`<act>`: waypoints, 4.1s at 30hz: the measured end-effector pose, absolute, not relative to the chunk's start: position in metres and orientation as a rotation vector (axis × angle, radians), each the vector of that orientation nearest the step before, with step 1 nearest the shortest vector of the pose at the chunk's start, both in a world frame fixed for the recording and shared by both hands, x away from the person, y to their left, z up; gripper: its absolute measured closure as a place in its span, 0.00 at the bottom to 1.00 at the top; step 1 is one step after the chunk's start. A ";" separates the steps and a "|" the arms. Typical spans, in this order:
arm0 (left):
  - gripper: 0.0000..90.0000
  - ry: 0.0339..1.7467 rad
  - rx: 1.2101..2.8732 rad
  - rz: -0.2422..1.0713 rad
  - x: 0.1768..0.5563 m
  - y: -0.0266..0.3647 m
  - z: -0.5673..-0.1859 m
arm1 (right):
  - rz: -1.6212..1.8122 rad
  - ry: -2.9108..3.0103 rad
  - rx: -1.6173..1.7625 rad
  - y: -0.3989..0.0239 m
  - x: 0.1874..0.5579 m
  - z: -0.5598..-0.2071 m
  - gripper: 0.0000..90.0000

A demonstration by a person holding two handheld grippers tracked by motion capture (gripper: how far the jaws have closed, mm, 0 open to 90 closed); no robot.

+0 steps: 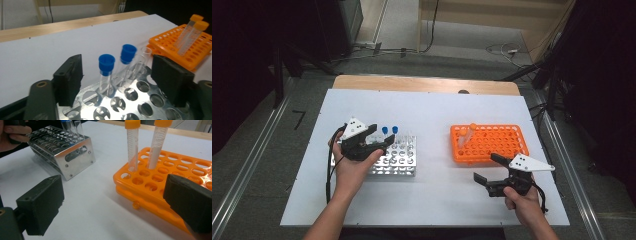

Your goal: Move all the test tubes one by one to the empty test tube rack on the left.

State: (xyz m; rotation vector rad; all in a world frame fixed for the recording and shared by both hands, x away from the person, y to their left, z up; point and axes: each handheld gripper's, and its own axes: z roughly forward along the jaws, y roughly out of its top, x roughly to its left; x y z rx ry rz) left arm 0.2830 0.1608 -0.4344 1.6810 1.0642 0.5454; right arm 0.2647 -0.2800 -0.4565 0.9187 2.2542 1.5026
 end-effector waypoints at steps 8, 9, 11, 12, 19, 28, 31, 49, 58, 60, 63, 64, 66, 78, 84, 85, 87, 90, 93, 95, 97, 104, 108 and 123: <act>0.09 0.969 1.677 0.494 0.256 0.155 -0.430 | 1.519 2.235 0.927 -0.280 0.269 -0.455 0.02; 0.07 0.963 1.676 0.493 0.253 0.154 -0.430 | 1.527 2.225 0.927 -0.281 0.270 -0.454 0.02; 0.04 0.945 1.673 0.490 0.245 0.152 -0.430 | 1.526 2.218 0.942 -0.281 0.272 -0.453 0.03; 0.04 0.939 1.672 0.491 0.243 0.151 -0.430 | 1.519 2.209 0.953 -0.280 0.275 -0.452 0.03; 0.00 0.900 1.652 0.461 0.222 0.149 -0.431 | 1.481 2.157 1.009 -0.276 0.288 -0.450 0.10; 0.00 0.885 1.655 0.440 0.207 0.146 -0.439 | 1.441 2.125 1.068 -0.270 0.311 -0.456 0.33; 0.00 0.878 1.667 0.436 0.203 0.145 -0.441 | 1.410 2.118 1.092 -0.265 0.320 -0.460 0.40; 0.00 0.875 1.657 0.456 0.198 0.145 -0.443 | 1.315 2.065 1.191 -0.231 0.351 -0.480 0.70; 0.00 0.887 1.650 0.457 0.199 0.147 -0.444 | 1.271 2.059 1.191 -0.222 0.354 -0.485 0.80; 0.00 0.884 1.648 0.456 0.200 0.147 -0.444 | 1.278 2.058 1.181 -0.223 0.354 -0.484 0.80; 0.00 0.885 1.649 0.452 0.200 0.146 -0.445 | 1.298 2.053 1.154 -0.225 0.351 -0.480 0.80; 0.00 0.884 1.648 0.451 0.200 0.145 -0.445 | 1.307 2.046 1.151 -0.227 0.350 -0.478 0.80; 0.00 0.884 1.648 0.449 0.200 0.145 -0.444 | 1.329 2.038 1.149 -0.230 0.349 -0.474 0.80; 0.00 0.875 1.654 0.446 0.202 0.141 -0.443 | 1.384 2.012 1.082 -0.243 0.329 -0.453 0.81; 0.00 0.867 1.653 0.440 0.203 0.138 -0.442 | 1.409 2.017 1.058 -0.252 0.308 -0.444 0.80; 0.00 0.866 1.654 0.441 0.203 0.137 -0.442 | 1.416 2.023 1.046 -0.252 0.304 -0.443 0.80; 0.00 0.861 1.659 0.438 0.203 0.135 -0.441 | 1.423 2.036 1.030 -0.253 0.295 -0.442 0.80; 0.00 0.852 1.661 0.434 0.203 0.132 -0.441 | 1.433 2.058 1.015 -0.251 0.283 -0.441 0.80; 0.01 0.842 1.665 0.430 0.202 0.127 -0.439 | 1.468 2.088 0.997 -0.246 0.271 -0.442 0.80; 0.01 0.833 1.667 0.423 0.202 0.125 -0.438 | 1.479 2.112 0.968 -0.240 0.264 -0.442 0.81; 0.02 0.819 1.673 0.414 0.203 0.120 -0.437 | 1.504 2.133 0.942 -0.235 0.259 -0.441 0.80; 0.08 0.767 1.680 0.376 0.205 0.106 -0.435 | 1.522 2.238 0.840 -0.205 0.244 -0.445 0.80; 0.15 0.734 1.690 0.359 0.205 0.100 -0.434 | 1.521 2.286 0.805 -0.191 0.240 -0.449 0.80; 0.53 0.640 1.734 0.291 0.206 0.078 -0.435 | 1.537 2.404 0.682 -0.152 0.224 -0.455 0.80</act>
